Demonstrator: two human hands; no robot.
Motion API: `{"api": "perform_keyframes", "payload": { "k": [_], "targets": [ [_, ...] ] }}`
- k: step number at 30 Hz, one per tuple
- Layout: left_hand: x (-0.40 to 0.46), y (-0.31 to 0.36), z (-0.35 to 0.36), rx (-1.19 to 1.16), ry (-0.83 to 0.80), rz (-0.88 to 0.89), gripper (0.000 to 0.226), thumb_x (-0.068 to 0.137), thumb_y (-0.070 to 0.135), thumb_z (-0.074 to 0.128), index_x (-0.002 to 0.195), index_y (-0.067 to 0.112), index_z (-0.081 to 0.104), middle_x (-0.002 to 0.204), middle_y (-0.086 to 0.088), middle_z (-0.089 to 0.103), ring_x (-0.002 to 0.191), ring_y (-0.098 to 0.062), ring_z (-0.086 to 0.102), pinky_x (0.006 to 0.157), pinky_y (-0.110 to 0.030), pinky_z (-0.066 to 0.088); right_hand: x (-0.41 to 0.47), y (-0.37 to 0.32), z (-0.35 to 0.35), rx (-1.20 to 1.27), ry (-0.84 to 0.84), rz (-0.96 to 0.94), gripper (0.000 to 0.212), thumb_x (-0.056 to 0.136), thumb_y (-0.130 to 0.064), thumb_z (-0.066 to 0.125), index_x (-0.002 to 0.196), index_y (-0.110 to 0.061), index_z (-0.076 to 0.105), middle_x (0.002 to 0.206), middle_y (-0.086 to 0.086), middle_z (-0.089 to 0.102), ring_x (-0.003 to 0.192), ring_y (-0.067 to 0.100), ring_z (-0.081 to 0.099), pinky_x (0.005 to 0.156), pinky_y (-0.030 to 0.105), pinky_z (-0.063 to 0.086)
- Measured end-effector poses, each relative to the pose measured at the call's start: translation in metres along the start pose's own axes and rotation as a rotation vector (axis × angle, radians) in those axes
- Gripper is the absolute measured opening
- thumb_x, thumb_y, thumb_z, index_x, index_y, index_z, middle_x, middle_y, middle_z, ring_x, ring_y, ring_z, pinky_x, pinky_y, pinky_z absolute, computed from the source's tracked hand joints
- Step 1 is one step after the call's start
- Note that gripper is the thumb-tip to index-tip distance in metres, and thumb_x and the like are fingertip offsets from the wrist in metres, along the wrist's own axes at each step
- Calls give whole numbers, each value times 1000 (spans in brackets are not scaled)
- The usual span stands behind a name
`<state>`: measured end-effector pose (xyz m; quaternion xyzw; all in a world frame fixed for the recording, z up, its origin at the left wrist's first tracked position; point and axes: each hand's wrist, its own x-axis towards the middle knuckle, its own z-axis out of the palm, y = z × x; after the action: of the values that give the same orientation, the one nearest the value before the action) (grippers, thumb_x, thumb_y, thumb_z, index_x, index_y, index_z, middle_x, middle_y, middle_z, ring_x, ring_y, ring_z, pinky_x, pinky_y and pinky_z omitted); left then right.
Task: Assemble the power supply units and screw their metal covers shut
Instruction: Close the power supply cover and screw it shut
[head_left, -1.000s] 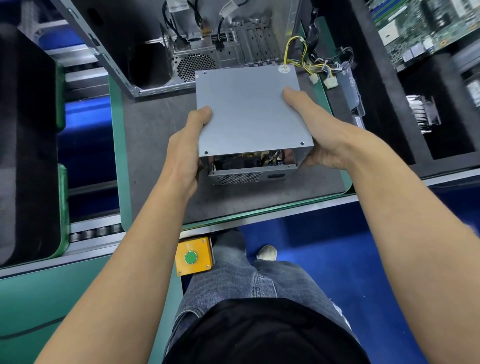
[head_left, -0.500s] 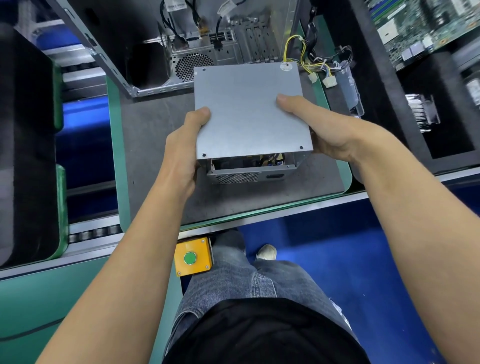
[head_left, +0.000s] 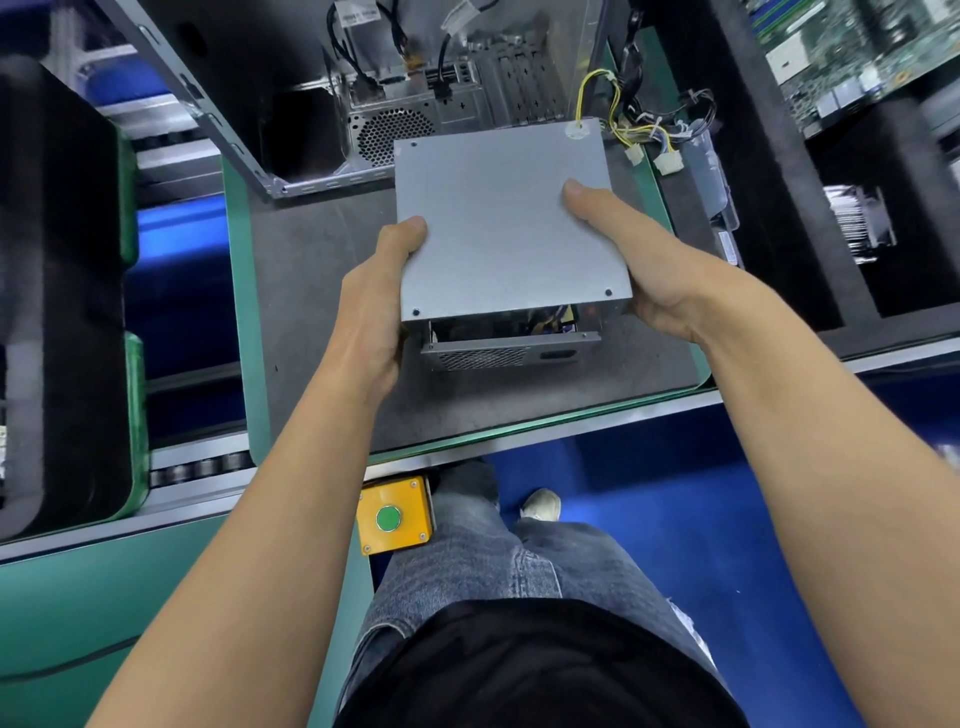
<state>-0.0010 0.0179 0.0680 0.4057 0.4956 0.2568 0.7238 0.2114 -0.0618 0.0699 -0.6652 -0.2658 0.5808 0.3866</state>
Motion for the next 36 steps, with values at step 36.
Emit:
{"api": "perform_keyframes", "payload": {
  "k": [36],
  "targets": [
    [12,-15,-9,-10,35,-66,35,69,49,69,87,22,81,98,-2,77,83,-19,75,58,-24,56,20,35,-25,93,340,146,78,85,-81,36,121,-17,61,117,7,67,103,19,67,98,40,52]
  ]
}}
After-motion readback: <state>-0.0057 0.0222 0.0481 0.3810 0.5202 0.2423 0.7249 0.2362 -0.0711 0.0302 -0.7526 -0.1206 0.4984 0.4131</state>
